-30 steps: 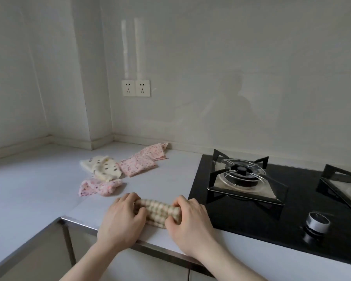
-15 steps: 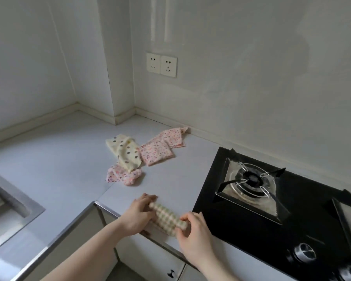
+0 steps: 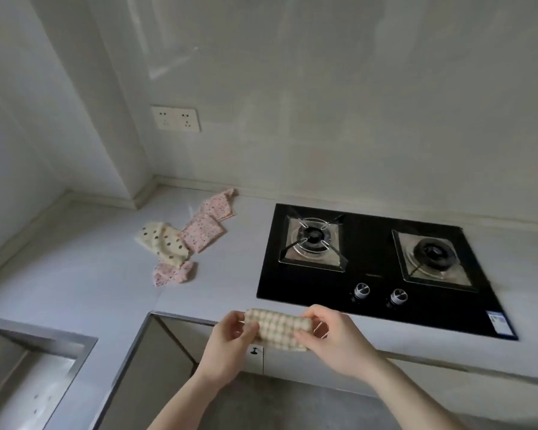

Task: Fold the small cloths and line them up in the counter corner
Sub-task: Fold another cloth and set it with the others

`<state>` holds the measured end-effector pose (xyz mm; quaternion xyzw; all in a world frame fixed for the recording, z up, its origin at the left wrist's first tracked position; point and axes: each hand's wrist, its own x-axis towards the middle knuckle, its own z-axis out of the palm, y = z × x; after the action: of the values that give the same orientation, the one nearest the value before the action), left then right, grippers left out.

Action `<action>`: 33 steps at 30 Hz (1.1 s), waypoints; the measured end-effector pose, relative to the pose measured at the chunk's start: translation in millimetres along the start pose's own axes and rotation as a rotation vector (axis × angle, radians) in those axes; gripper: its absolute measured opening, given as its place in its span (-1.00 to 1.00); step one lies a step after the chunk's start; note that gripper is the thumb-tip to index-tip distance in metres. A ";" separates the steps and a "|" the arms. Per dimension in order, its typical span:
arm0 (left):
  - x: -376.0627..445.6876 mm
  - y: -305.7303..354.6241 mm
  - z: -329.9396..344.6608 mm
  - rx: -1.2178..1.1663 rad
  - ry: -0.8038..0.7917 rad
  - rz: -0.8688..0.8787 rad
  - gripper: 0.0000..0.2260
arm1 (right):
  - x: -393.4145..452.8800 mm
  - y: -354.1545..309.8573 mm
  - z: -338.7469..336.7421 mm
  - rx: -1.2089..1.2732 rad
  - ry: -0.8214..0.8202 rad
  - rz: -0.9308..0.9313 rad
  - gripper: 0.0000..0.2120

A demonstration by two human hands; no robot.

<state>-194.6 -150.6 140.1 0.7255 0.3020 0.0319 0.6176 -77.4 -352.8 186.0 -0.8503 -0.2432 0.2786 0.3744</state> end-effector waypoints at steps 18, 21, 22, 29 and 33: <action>12.4 189.0 280.2 0.277 -0.307 0.387 -0.88 | -123.7 157.2 -226.4 0.371 0.400 0.148 -0.89; 11.9 207.1 339.3 0.300 -0.308 0.417 -0.89 | -138.0 193.9 -275.4 0.348 0.418 0.169 -0.86; 12.3 212.2 357.0 0.302 -0.314 0.422 -0.89 | -141.8 205.1 -290.3 0.339 0.424 0.175 -0.86; 27.0 238.0 445.9 0.350 -0.359 0.431 -0.92 | -150.2 258.7 -362.5 0.350 0.500 0.196 -0.90; 46.0 250.2 485.3 0.397 -0.428 0.415 -0.93 | -150.4 285.5 -379.3 0.400 0.540 0.274 -0.86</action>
<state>146.2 -567.9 240.1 0.8675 0.0123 -0.0554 0.4942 120.6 -808.2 223.5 -0.8278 0.0401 0.1334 0.5434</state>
